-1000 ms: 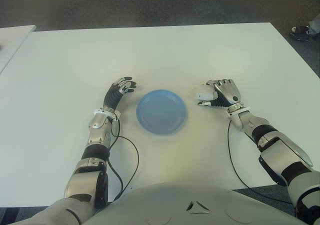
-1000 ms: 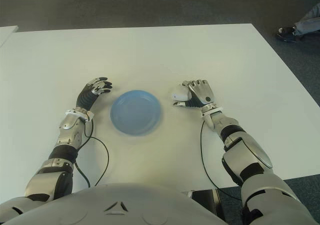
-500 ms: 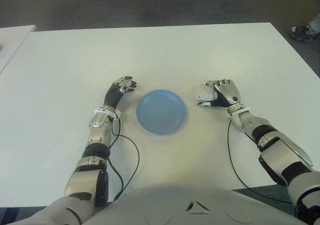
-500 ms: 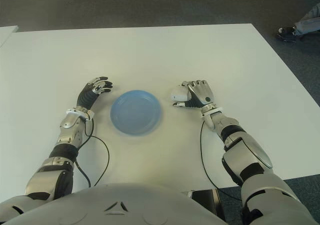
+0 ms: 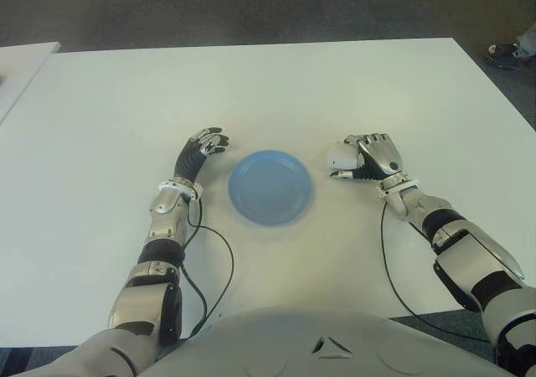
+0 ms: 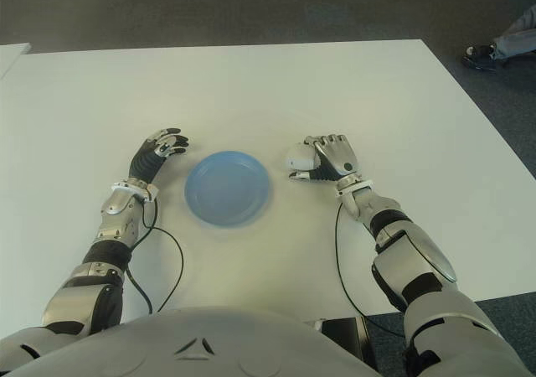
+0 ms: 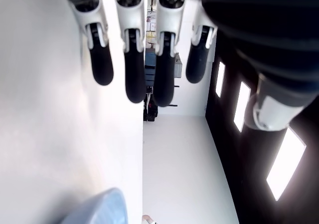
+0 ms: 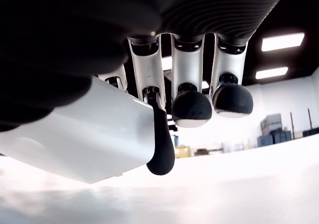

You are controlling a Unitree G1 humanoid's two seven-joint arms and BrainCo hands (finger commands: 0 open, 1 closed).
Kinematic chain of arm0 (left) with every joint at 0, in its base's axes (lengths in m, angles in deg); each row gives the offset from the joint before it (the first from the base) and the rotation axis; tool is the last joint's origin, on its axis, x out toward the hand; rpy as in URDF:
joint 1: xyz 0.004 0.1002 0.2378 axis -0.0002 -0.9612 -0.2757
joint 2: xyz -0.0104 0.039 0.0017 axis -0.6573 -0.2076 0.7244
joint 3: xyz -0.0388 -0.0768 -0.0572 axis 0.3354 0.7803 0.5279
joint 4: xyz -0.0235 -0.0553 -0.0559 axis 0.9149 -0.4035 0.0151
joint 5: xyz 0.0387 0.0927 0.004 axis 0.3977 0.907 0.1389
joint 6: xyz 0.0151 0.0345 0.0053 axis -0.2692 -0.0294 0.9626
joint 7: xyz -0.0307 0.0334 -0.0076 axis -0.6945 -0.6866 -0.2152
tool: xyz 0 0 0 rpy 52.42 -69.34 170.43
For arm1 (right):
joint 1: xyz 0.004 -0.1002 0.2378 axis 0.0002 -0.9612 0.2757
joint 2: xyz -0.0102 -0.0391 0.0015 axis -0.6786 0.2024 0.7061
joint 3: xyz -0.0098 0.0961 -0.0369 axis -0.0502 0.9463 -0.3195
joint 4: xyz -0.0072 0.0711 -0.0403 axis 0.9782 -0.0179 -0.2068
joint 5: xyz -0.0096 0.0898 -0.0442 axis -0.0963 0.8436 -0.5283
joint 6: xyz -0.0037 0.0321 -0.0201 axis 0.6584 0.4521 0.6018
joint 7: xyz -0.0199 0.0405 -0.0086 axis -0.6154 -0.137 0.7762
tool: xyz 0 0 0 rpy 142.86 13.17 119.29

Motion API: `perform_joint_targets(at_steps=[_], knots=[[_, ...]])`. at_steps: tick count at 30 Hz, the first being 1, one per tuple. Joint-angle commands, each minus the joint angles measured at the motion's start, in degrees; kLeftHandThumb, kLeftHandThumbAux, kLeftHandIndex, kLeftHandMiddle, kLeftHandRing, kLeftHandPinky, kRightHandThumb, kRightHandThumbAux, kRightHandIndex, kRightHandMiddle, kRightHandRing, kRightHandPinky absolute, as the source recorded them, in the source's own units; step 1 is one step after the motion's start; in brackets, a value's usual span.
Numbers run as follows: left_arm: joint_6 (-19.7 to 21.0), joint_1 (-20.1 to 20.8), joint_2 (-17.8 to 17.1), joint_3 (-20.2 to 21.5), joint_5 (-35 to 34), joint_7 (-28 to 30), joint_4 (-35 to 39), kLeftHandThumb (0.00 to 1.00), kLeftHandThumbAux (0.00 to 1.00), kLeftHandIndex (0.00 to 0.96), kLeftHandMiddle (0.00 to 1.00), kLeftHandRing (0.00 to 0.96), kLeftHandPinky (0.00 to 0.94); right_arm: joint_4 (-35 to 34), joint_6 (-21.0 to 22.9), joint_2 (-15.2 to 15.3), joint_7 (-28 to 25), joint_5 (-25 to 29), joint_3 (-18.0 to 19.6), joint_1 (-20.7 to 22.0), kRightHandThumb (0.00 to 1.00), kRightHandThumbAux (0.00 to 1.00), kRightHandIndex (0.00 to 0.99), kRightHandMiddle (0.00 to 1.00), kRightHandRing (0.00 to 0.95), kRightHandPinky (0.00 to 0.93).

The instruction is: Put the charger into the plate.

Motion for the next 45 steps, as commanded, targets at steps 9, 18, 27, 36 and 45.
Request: perform_joint_targets(at_steps=[9, 18, 27, 36, 45], knots=[[1.38, -0.41, 0.22, -0.67, 1.24, -1.15, -2.1, 0.005, 0.54, 0.279, 0.368, 0.342, 0.301, -1.98, -2.31, -1.7, -0.93, 1.08, 1.57, -2.54, 0.616, 0.696, 0.748, 0.859, 0.857, 0.852], [0.91, -0.27, 0.24, -0.76, 1.64, -1.28, -2.88, 0.028, 0.543, 0.258, 0.353, 0.33, 0.289, -6.55, -4.42, -1.51, -1.69, 4.39, 6.06, -1.49, 0.666, 0.687, 0.753, 0.855, 0.856, 0.834], [0.76, -0.1, 0.26, -0.89, 1.89, -1.53, -3.2, 0.023, 0.54, 0.254, 0.351, 0.326, 0.287, -13.56, -5.54, -1.84, -4.39, 6.91, 10.38, -1.45, 0.705, 0.691, 0.767, 0.861, 0.865, 0.866], [0.68, 0.36, 0.26, -1.07, 2.09, -1.9, -4.13, 0.022, 0.519, 0.242, 0.337, 0.316, 0.279, -19.64, -4.63, -2.91, -6.77, 7.5, 13.14, -2.31, 0.779, 0.679, 0.801, 0.869, 0.872, 0.876], [0.84, 0.57, 0.61, -1.17, 1.76, -1.94, -4.37, 0.027, 0.516, 0.241, 0.337, 0.315, 0.282, -23.99, -2.82, -3.81, -7.72, 5.33, 13.13, -3.38, 0.827, 0.664, 0.809, 0.86, 0.862, 0.855]])
